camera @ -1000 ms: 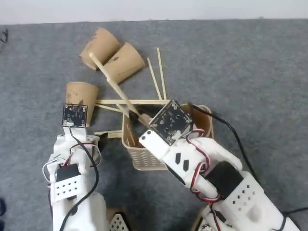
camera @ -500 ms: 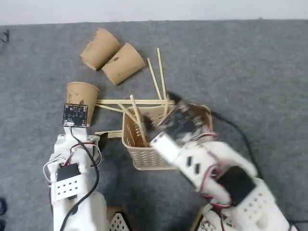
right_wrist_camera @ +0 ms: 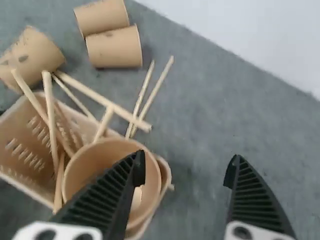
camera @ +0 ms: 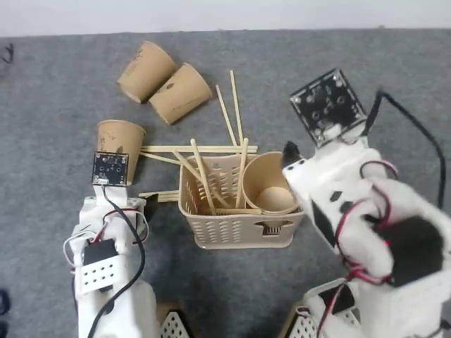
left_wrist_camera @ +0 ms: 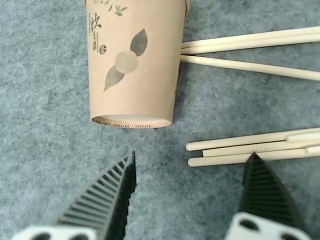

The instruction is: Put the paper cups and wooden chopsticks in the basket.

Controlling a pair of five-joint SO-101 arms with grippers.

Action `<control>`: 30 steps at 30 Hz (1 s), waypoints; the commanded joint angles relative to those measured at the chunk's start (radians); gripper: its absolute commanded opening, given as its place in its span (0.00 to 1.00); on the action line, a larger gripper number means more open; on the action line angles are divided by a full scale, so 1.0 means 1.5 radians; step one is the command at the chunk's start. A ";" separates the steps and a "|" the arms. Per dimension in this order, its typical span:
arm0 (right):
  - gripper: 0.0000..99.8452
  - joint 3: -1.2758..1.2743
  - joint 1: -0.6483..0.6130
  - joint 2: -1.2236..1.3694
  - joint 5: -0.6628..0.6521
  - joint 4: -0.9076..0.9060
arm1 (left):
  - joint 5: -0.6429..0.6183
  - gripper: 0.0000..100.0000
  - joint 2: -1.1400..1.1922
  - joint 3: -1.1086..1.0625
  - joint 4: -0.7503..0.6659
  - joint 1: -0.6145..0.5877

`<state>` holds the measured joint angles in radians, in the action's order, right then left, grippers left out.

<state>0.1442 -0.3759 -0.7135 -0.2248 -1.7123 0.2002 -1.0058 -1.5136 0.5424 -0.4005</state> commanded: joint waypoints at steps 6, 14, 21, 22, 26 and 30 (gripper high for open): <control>0.27 0.027 -0.012 0.067 0.042 -0.057 | 0.006 0.33 -0.013 0.006 -0.017 0.002; 0.27 -0.163 -0.022 0.039 0.039 -0.057 | 0.006 0.33 -0.013 0.006 -0.017 0.002; 0.22 -0.254 0.021 0.022 -0.034 -0.053 | 0.006 0.33 -0.013 0.006 -0.017 0.002; 0.18 -0.254 0.028 0.022 -0.047 -0.052 | 0.006 0.33 -0.013 0.006 -0.017 0.002; 0.02 -0.254 0.042 0.024 -0.068 -0.050 | 0.006 0.33 -0.013 0.006 -0.017 0.002; 0.00 -0.251 0.057 0.018 -0.068 -0.042 | 0.006 0.33 -0.013 0.006 -0.017 0.002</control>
<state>-0.2363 -0.3084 -0.6644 -0.3061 -1.7568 0.2002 -1.0058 -1.5136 0.5424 -0.4005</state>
